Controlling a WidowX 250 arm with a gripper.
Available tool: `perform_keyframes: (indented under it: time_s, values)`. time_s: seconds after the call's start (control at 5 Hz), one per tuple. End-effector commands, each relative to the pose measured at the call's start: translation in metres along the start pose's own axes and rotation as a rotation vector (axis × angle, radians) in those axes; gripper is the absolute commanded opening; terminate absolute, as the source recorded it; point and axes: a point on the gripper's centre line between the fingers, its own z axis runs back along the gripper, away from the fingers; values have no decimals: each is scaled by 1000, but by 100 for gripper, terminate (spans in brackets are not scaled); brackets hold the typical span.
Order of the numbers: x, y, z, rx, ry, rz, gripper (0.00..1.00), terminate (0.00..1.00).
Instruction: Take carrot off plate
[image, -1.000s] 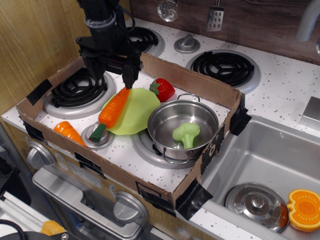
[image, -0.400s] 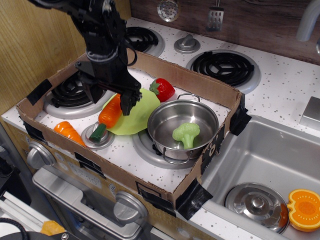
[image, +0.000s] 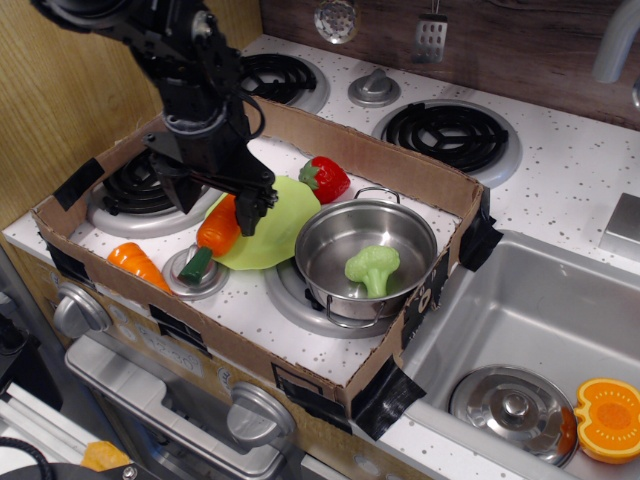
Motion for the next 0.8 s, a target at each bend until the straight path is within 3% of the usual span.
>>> perform_keyframes:
  time_s: [0.0,0.4,0.6]
  values:
    - [1,7,-6,-13,-46,-14,100,0]
    - [1,6,-12,-23,-48,-7,100,0]
    - [8,5,-13,-29,-27,-2,0,0]
